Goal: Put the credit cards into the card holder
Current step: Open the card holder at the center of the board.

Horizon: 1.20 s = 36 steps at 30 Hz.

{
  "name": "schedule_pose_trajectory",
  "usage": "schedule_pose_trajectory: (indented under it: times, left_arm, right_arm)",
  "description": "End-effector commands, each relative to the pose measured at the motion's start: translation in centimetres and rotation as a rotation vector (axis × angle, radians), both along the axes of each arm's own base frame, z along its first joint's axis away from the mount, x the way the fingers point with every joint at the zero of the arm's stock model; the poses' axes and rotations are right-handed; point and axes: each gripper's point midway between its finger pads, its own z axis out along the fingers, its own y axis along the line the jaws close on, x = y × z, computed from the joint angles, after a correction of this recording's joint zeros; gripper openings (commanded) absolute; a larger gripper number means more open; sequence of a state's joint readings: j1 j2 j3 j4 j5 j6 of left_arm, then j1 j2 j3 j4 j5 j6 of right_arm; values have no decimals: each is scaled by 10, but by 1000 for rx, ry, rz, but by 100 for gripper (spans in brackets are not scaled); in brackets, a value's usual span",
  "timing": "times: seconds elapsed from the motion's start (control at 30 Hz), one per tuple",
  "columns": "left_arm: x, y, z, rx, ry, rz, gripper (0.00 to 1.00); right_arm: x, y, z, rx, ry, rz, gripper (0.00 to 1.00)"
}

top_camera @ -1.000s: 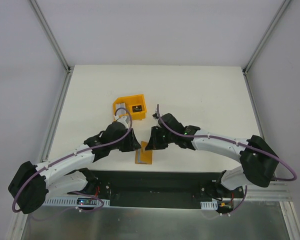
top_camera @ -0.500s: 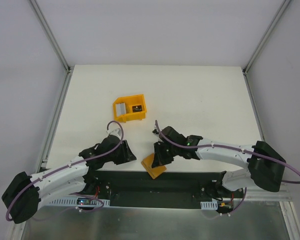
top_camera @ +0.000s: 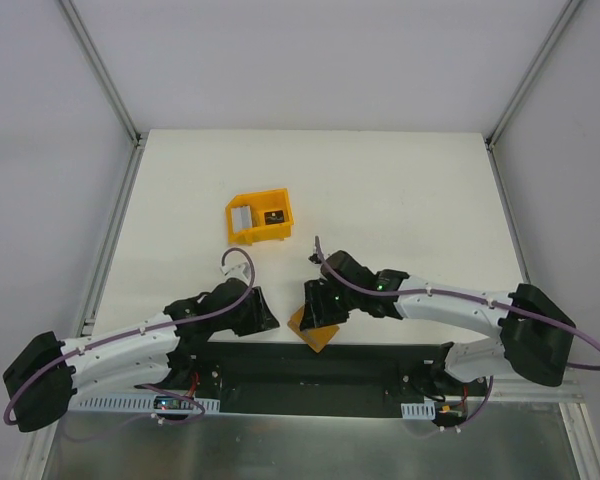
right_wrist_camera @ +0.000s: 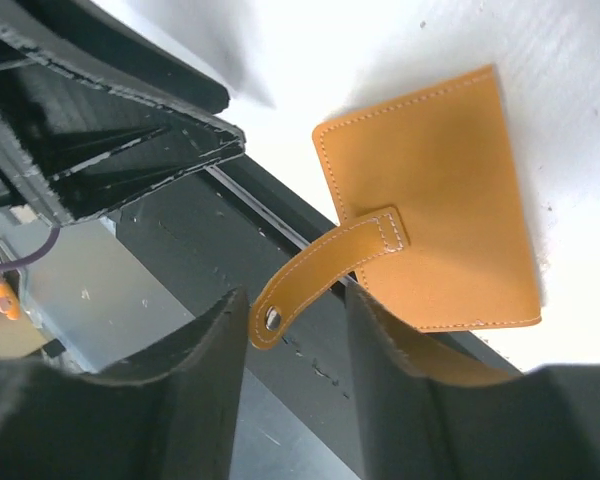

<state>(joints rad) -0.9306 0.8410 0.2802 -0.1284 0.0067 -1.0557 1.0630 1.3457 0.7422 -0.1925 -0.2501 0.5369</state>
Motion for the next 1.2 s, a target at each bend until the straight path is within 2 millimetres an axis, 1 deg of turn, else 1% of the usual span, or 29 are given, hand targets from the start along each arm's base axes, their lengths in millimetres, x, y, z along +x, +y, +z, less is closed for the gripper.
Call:
schedule_pose_trajectory:
  times: [0.0,0.07,0.1,0.17,0.2,0.23,0.27,0.37,0.43,0.47,0.57,0.6,0.7,0.73,0.83,0.93,0.97,1.0,1.03,1.17]
  left_arm:
    - [14,-8,15,-12,-49,29,43]
    - [14,-7,13,-2,-40,28,43]
    - [14,-7,12,4,-40,24,43]
    - [13,-7,10,13,-36,19,43]
    - [13,-7,10,14,-35,17,43]
    - [13,-8,10,15,-34,17,43]
    - [13,-8,10,16,-33,15,43]
    - [14,-9,12,16,-40,4,44]
    - [14,-13,15,15,-47,-19,44]
    - [15,-15,17,13,-52,-30,44]
    - [18,-22,22,16,-69,-64,44]
    - [16,-26,25,5,-60,-88,44]
    - [17,-34,26,2,-55,-118,44]
    - [16,-36,24,7,-48,-130,44]
    - [14,-43,18,10,-17,-158,43]
    - [12,-50,11,22,5,-176,39]
    - [10,-52,8,29,14,-181,39]
    - [10,-54,7,36,15,-182,38]
    - [10,-54,4,43,24,-176,38]
    - [9,-54,-4,64,47,-156,35]
  right_arm:
    - [14,-4,26,24,-114,33,49]
    - [18,-7,35,47,-148,37,51]
    - [21,-10,39,55,-166,34,54]
    - [21,-13,46,79,-179,40,56]
    - [23,-15,47,84,-188,29,57]
    - [26,-19,45,70,-194,7,59]
    - [29,-27,38,39,-186,-16,61]
    - [35,-46,10,-24,-126,-60,61]
    - [35,-54,-9,-47,-98,-68,61]
    - [34,-55,-15,-47,-82,-68,61]
    - [30,-54,-25,-36,-49,-52,62]
    - [29,-54,-29,-38,-44,-51,62]
    - [23,-50,-37,-21,2,-42,62]
    - [22,-46,-37,-3,11,-35,62]
    - [18,-43,-42,18,40,-46,60]
    - [16,-41,-47,25,64,-58,57]
    - [19,-37,-46,43,60,-62,55]
    - [19,-37,-48,36,66,-71,51]
    - [20,-36,-48,40,70,-79,49]
    - [22,-31,-48,72,88,-119,43]
